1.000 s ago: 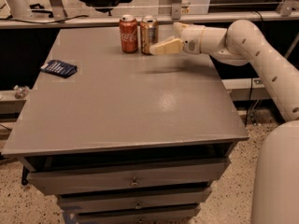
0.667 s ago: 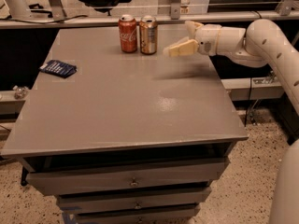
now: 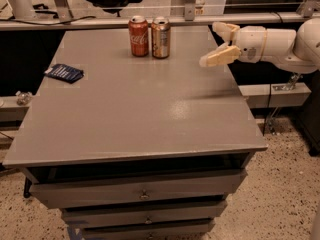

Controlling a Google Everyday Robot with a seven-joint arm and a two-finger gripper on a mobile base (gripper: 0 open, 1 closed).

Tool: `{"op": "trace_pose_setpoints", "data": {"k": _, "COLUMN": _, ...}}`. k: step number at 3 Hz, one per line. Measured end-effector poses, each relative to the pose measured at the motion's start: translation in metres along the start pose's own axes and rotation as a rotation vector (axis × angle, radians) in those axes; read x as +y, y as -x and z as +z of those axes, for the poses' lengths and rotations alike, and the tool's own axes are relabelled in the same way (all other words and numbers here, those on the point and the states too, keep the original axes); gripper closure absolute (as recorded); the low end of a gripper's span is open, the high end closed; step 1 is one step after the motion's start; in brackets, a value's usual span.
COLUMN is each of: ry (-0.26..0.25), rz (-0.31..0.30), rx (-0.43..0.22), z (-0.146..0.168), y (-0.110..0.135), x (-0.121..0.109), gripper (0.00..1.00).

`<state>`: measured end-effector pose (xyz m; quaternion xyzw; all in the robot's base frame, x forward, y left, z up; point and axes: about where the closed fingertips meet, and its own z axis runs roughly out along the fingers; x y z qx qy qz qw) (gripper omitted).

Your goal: Move orange can near coke can

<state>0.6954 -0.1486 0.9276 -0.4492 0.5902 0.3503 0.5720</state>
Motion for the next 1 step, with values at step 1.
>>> {"op": "trace_pose_setpoints", "data": {"k": 1, "ry": 0.0, "rz": 0.0, "rx": 0.0, "z": 0.0003, "y": 0.0, "x": 0.0001, "gripper": 0.0}}
